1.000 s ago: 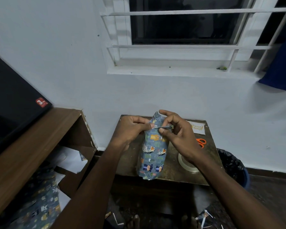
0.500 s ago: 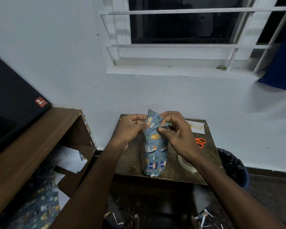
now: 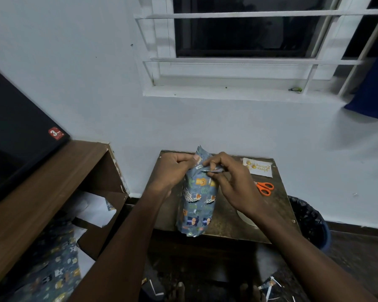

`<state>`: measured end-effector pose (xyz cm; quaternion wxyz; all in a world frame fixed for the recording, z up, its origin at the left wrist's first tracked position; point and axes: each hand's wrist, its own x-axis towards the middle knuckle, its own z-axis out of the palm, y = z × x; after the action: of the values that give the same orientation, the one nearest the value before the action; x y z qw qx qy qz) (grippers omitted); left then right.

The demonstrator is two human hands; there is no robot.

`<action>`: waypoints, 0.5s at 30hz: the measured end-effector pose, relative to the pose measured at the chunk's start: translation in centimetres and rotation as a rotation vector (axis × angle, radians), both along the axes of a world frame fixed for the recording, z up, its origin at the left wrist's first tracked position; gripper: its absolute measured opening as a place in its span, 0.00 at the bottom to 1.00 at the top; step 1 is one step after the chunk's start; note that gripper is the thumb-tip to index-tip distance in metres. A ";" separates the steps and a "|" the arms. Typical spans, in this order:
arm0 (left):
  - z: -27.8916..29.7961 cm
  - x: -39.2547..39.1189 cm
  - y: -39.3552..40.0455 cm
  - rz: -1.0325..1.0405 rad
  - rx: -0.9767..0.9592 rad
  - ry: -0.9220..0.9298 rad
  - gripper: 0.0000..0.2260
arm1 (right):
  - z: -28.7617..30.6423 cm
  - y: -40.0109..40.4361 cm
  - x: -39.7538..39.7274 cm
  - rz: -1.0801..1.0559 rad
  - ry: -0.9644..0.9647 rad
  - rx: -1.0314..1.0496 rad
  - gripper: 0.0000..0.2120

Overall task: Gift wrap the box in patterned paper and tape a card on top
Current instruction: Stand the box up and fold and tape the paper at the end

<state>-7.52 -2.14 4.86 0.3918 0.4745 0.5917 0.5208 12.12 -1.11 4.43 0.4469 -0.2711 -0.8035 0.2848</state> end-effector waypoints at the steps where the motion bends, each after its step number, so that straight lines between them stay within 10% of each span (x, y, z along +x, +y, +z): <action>1: 0.0 0.0 0.0 0.011 0.003 0.018 0.05 | 0.0 0.0 -0.1 -0.023 -0.015 0.042 0.09; 15: 0.3 2.9 0.0 0.142 0.248 0.203 0.03 | 0.3 -0.4 0.4 -0.251 -0.227 0.578 0.08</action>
<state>-4.59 -2.13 5.20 0.2309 0.5264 0.5914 0.5655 12.55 -1.53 4.74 0.4447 -0.2599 -0.8560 -0.0439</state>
